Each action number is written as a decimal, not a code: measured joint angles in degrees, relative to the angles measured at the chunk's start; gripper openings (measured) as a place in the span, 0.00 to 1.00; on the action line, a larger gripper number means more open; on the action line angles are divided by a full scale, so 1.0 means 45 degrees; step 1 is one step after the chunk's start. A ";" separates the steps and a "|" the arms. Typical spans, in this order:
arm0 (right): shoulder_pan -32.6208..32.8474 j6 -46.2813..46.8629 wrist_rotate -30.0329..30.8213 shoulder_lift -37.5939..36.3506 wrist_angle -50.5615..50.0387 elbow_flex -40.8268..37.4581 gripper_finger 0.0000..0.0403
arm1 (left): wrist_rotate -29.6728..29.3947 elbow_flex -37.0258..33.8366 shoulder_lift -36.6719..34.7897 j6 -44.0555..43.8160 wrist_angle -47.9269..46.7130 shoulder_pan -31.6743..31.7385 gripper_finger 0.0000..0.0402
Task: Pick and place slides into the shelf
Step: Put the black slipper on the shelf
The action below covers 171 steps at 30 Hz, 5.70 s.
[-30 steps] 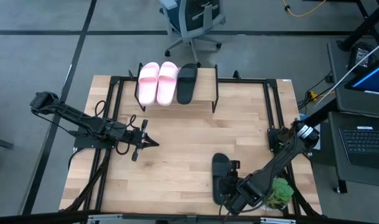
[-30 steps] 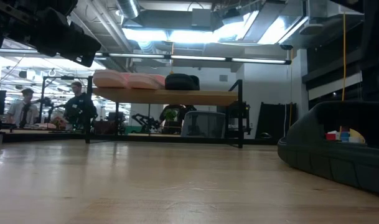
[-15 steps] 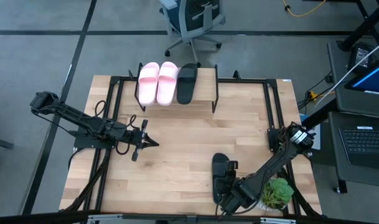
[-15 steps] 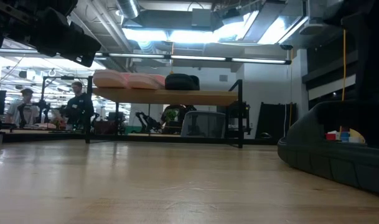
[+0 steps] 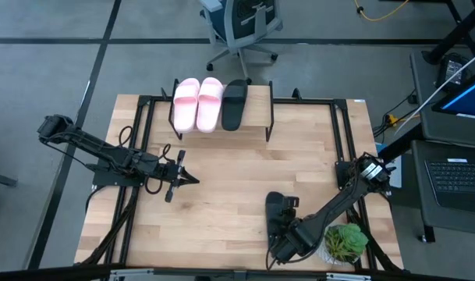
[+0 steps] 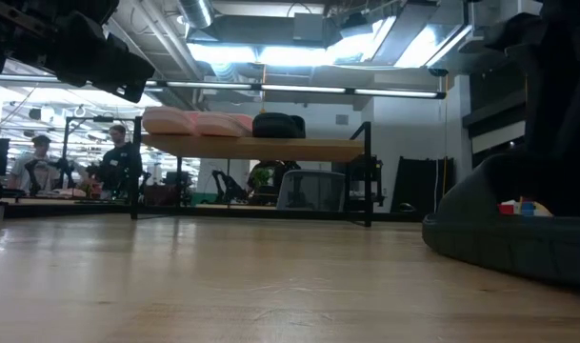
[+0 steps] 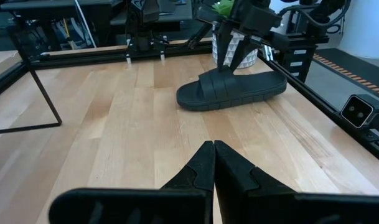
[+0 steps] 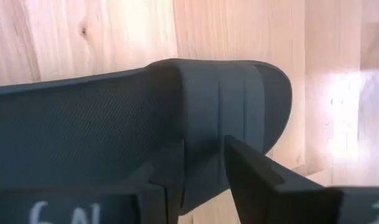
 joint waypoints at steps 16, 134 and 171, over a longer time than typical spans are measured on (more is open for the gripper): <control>-0.0042 -0.0018 0.0037 0.0000 0.0169 0.0000 0.24 | 0.0000 0.0000 0.0005 0.0000 -0.0002 0.0003 0.01; -0.0515 -0.0001 0.1069 0.0024 -0.1474 0.0381 0.03 | 0.0004 0.0000 0.0001 -0.0078 -0.0005 0.0000 0.01; -0.0988 -0.2064 0.3984 -0.0010 -0.5483 0.5988 0.03 | 0.0003 0.0000 0.0003 -0.0092 -0.0010 0.0000 0.01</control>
